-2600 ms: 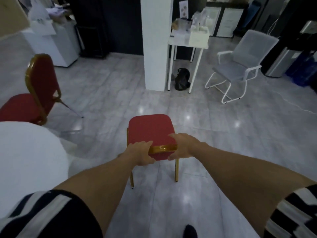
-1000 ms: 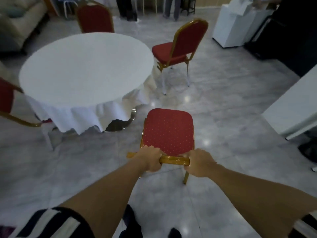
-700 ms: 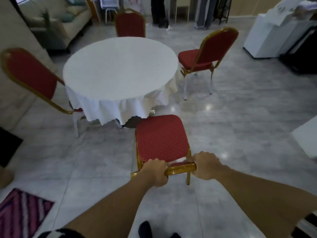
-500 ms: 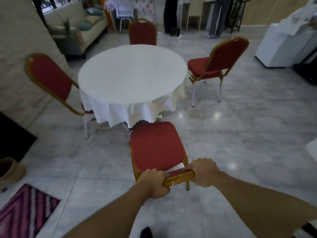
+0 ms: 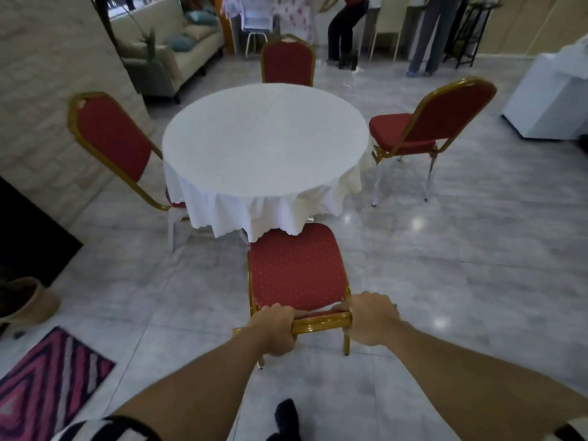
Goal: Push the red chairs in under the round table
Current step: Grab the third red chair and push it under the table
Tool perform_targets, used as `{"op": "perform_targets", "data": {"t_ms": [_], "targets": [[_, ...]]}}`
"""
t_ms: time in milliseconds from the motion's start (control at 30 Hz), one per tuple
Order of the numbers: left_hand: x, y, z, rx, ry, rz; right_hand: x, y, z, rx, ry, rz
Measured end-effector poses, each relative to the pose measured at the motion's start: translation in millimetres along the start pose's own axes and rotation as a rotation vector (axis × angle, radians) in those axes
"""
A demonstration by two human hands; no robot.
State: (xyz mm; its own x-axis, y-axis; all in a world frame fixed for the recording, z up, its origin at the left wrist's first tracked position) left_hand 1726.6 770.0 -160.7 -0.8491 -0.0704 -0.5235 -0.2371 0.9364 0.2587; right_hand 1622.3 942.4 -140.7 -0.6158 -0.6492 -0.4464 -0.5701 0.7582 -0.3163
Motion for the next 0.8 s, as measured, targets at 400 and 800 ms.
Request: {"op": "perform_targets", "data": {"t_ms": [400, 800], "targets": [[114, -50, -85, -0.008, 0.042, 0.021, 134, 10, -67, -0.021, 0.018, 0.010], [179, -57, -125, 0.020, 0.011, 0.030, 207, 32, -117, -0.083, 0.000, -0.024]]}}
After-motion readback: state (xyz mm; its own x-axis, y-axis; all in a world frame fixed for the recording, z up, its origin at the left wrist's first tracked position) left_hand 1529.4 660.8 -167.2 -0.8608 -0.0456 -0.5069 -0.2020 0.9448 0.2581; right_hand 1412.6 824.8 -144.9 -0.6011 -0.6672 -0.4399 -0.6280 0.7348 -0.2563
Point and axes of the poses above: each hand's wrist, its own x-axis towards the middle knuckle, its own z-axis out of the palm, y = z × x, the point moved 4 cm from there along x, towards the middle knuckle, and after that the axes turned 6 degrees about x, right-handed, at the moved point
